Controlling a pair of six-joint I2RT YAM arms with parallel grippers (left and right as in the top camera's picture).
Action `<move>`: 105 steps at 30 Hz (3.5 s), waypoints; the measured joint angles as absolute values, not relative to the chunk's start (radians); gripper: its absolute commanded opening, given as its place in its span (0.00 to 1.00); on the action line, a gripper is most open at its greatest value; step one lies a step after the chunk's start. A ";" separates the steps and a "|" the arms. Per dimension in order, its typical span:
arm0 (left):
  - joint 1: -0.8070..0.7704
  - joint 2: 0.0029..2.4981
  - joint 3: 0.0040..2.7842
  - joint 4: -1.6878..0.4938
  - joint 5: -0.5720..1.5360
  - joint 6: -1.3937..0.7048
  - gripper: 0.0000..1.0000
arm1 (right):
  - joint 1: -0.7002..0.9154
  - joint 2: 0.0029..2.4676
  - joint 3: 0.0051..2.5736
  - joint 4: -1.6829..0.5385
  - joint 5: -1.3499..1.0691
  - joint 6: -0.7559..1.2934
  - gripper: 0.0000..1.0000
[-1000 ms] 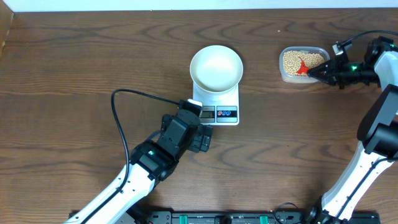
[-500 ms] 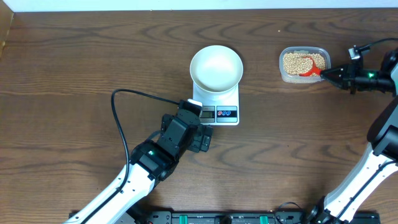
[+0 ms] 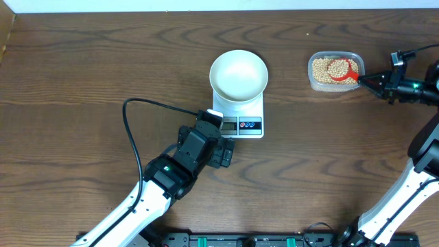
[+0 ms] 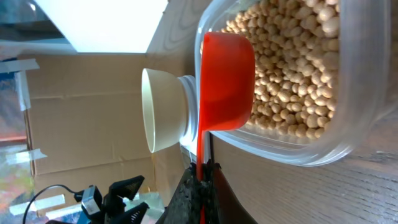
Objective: Scoop item into bowl and weigh 50g on scale
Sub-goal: 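Drag the scoop through the soybeans with the right gripper to fill it, then carry the filled red scoop with the right gripper over the white bowl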
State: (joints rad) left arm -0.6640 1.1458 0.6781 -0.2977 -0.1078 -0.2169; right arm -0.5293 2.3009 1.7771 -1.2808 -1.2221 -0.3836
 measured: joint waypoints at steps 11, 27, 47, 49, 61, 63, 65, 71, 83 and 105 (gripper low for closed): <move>-0.664 1.146 0.678 -0.298 -0.108 -0.217 0.96 | -0.533 2.301 1.777 -1.342 -1.289 -0.486 0.01; -0.664 1.146 0.678 -0.298 -0.108 -0.217 0.96 | -0.496 2.301 1.777 -1.370 -1.434 -0.577 0.01; -0.664 1.146 0.678 -0.298 -0.108 -0.217 0.96 | -0.246 2.301 1.785 -1.369 -1.512 -0.588 0.01; -0.664 1.146 0.678 -0.298 -0.108 -0.217 0.96 | -0.214 2.301 1.794 -1.369 -1.512 -0.588 0.01; -0.664 1.146 0.678 -0.298 -0.108 -0.217 0.96 | -0.037 2.301 1.931 -1.367 -1.385 -0.579 0.01; -0.664 1.146 0.678 -0.298 -0.108 -0.217 0.96 | -0.011 2.301 1.969 -1.364 -1.332 -0.563 0.01; -0.664 1.146 0.678 -0.298 -0.108 -0.217 0.96 | 0.013 2.301 2.004 -1.346 -1.275 -0.538 0.01; -0.664 1.146 0.678 -0.298 -0.108 -0.217 0.96 | 0.078 2.301 2.049 -1.251 -1.087 -0.424 0.02; -0.664 1.146 0.678 -0.298 -0.108 -0.217 0.96 | 0.209 2.301 2.115 -1.217 -0.712 -0.325 0.02; -0.664 1.146 0.678 -0.298 -0.108 -0.217 0.96 | 0.443 2.301 2.323 -1.320 -0.113 -0.316 0.01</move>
State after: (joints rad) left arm -0.6640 1.1458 0.6781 -0.2977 -0.1078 -0.2169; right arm 0.4431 2.3009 2.3234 -1.3205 -0.1127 -0.3164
